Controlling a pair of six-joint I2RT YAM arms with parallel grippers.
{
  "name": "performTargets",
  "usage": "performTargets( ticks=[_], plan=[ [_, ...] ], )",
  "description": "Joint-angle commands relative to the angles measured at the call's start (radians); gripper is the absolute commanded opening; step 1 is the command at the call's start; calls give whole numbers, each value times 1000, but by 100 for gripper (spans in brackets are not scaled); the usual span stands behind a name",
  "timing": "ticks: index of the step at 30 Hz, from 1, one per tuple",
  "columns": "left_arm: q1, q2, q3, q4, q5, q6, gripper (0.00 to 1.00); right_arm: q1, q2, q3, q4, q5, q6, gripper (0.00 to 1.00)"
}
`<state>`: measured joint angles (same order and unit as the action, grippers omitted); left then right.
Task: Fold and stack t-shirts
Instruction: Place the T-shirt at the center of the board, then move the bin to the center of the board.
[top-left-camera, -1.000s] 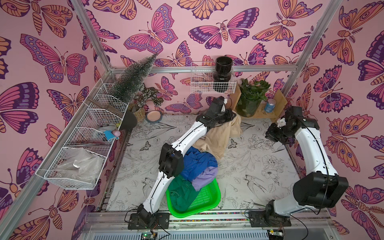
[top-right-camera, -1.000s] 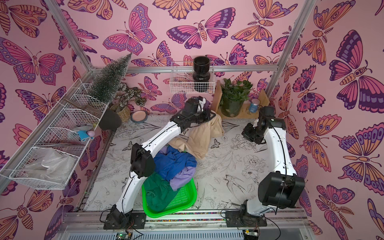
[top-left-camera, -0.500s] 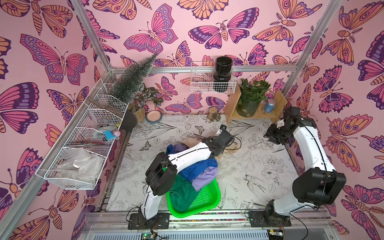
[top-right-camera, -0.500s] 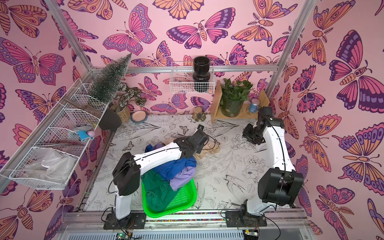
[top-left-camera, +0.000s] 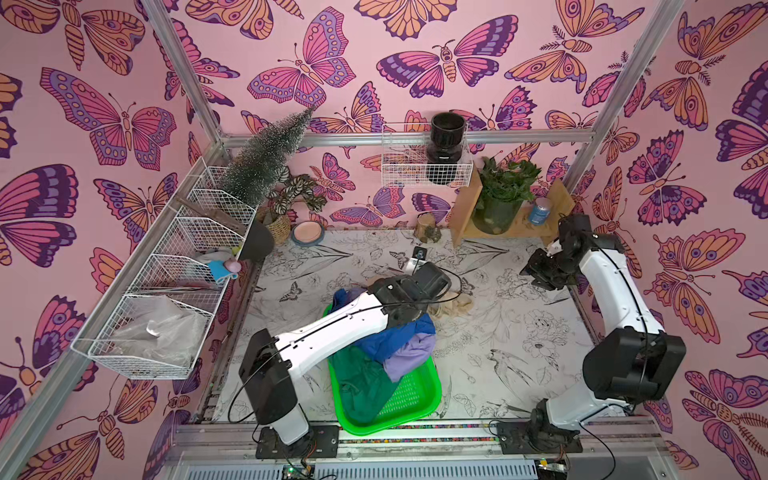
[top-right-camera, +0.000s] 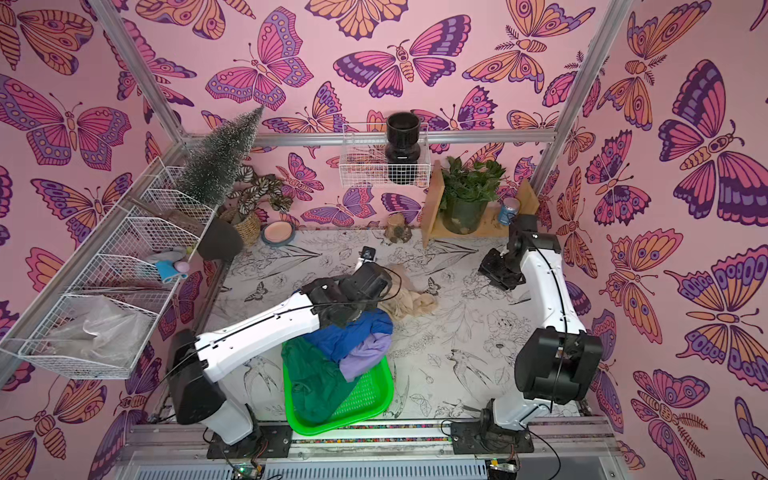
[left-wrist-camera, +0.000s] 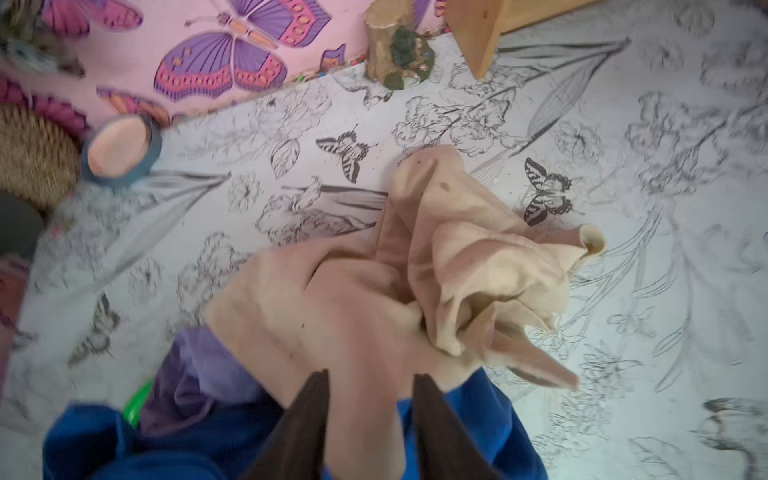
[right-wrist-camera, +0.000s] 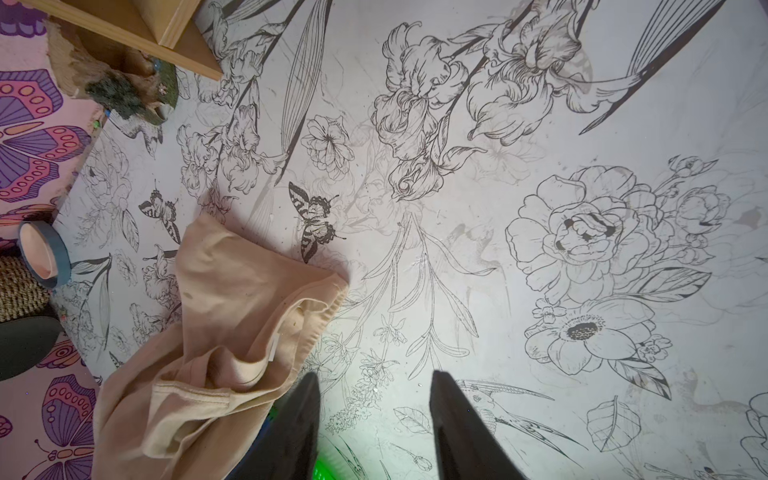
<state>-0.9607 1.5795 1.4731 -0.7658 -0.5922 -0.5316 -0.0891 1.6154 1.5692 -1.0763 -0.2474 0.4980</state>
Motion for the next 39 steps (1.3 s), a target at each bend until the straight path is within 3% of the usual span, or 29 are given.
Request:
performTargets(
  ticks=[1,4,8,10,15,23,29,33,36,39],
  plan=[
    [4,-146,-124,-212,-30,-230,0,6,16,-8,-7,-3,7,43],
    [30,-229,-285,-226,33,-325,0,6,40,1,-12,-25,11,40],
    [59,-238,-419,-185,95,-353,0,6,66,11,-28,-35,12,38],
    [80,-233,-497,-108,164,-318,0,6,64,9,-28,-24,12,38],
    [177,-193,-718,72,299,-372,0,7,58,13,-36,0,9,38],
    [549,-88,-780,115,371,-418,0,6,53,22,-45,3,4,37],
    [779,-159,-654,-45,172,-342,0,6,43,25,-48,13,-4,37],
    [1037,-238,-592,-135,75,-261,0,6,45,31,-54,25,-8,37],
    [1265,-296,-578,-146,78,-200,0,6,45,38,-59,26,-12,37],
    [1407,-369,-563,-131,82,-126,0,6,41,40,-61,43,-16,37]
  ],
)
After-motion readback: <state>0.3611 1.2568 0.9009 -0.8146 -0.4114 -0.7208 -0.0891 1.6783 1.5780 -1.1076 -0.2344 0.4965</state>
